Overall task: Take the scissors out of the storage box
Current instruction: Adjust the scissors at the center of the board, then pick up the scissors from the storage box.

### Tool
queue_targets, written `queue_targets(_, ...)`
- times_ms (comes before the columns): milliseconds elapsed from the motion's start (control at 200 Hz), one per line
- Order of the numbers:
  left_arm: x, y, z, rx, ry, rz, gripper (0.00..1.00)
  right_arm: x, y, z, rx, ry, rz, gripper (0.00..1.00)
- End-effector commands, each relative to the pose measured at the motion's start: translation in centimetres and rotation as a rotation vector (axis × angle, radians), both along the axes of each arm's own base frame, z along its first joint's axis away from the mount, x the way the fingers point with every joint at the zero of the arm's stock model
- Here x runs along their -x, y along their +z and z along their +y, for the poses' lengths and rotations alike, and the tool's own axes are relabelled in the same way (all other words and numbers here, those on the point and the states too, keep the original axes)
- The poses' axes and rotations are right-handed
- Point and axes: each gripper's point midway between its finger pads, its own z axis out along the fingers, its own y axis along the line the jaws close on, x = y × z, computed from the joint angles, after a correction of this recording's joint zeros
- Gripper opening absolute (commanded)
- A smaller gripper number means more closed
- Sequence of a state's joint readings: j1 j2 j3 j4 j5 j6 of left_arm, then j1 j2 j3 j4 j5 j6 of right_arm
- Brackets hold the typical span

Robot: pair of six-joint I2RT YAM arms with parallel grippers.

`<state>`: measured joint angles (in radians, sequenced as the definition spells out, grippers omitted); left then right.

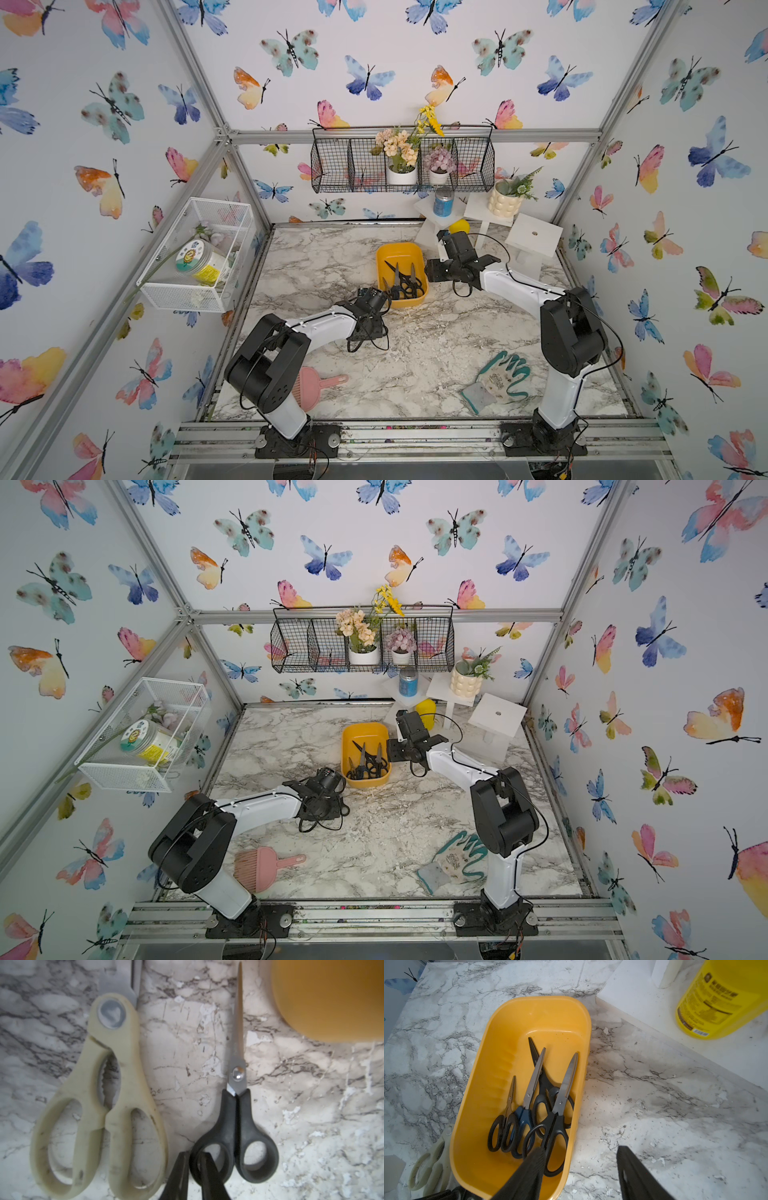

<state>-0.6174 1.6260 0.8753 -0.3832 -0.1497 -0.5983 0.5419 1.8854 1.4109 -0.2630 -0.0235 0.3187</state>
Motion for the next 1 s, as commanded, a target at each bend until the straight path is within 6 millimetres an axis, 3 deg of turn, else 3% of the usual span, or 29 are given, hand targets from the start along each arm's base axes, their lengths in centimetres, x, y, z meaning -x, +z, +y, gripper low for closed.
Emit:
queue_targets(0,-0.8,4.2,0.1,0.009,0.010,-0.081,0.23,0.1,1.1,-0.2,0.006,0.013,-0.008,0.61)
queue_targets(195,-3.5,9.8,-1.7,0.056,-0.032,-0.188,0.25,0.2,2.0,-0.5,0.007,0.008,-0.022,0.62)
queue_targets(325,-6.8,10.5,-4.3,0.049,-0.085,-0.206,0.30,0.7,1.8,-0.9,0.013,-0.001,-0.013,0.62)
queue_targets(521,-11.1,7.7,-7.2,0.039,-0.125,-0.162,0.31,1.6,1.9,-1.5,0.010,-0.014,-0.001,0.62)
queue_targets(701,-13.4,5.7,-7.2,0.039,-0.123,-0.131,0.33,2.1,2.2,-2.1,0.018,-0.025,-0.002,0.63)
queue_targets(741,-13.7,3.9,-7.0,0.025,-0.129,-0.099,0.34,2.2,2.0,-2.1,0.021,-0.025,0.002,0.63)
queue_targets(996,-14.1,-1.2,-8.2,0.026,-0.226,-0.001,0.37,2.3,1.4,-2.2,0.033,-0.027,0.018,0.63)
